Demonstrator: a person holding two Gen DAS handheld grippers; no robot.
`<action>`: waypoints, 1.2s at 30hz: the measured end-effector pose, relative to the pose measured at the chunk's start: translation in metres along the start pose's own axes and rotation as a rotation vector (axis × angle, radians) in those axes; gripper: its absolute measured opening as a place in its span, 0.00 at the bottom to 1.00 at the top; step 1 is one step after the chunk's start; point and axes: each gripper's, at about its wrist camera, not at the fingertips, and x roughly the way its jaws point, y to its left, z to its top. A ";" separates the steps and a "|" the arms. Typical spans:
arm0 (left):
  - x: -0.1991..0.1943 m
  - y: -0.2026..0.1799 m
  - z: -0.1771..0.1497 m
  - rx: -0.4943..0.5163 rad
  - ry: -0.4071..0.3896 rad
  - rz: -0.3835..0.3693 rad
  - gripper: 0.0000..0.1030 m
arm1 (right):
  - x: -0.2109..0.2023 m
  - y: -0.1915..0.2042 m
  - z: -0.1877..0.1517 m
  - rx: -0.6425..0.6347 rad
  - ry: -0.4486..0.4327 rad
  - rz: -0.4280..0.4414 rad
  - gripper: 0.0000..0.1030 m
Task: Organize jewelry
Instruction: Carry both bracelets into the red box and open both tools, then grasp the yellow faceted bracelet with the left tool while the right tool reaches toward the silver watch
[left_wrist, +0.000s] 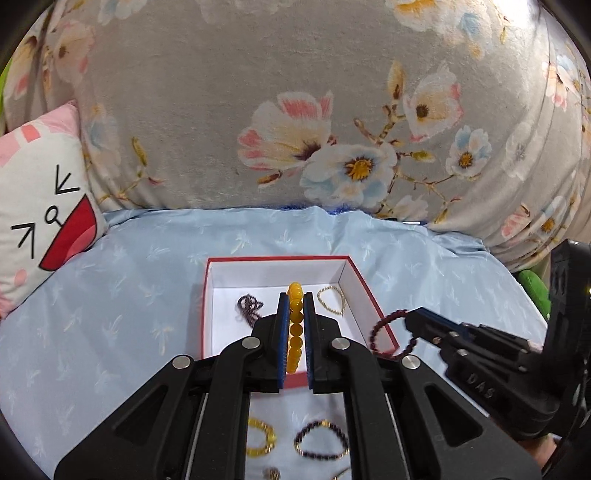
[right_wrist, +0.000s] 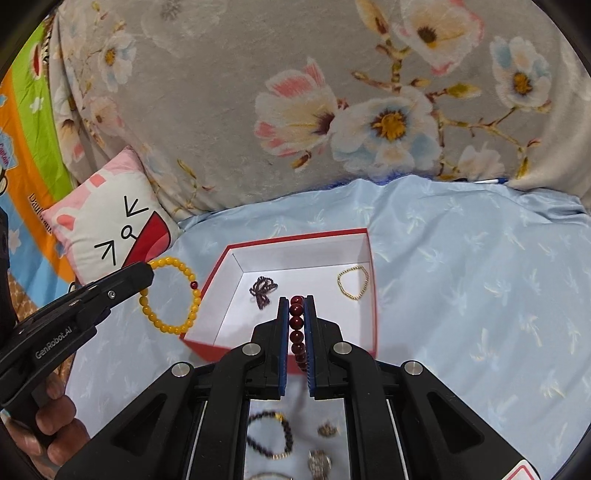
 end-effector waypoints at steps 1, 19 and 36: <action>0.010 0.002 0.003 0.000 0.006 -0.002 0.07 | 0.010 0.001 0.004 -0.002 0.008 0.000 0.07; 0.093 0.050 -0.025 -0.088 0.090 0.087 0.40 | 0.078 -0.021 0.000 -0.024 0.045 -0.122 0.28; 0.007 0.053 -0.098 -0.089 0.087 0.188 0.48 | -0.010 -0.026 -0.087 0.065 0.036 -0.106 0.34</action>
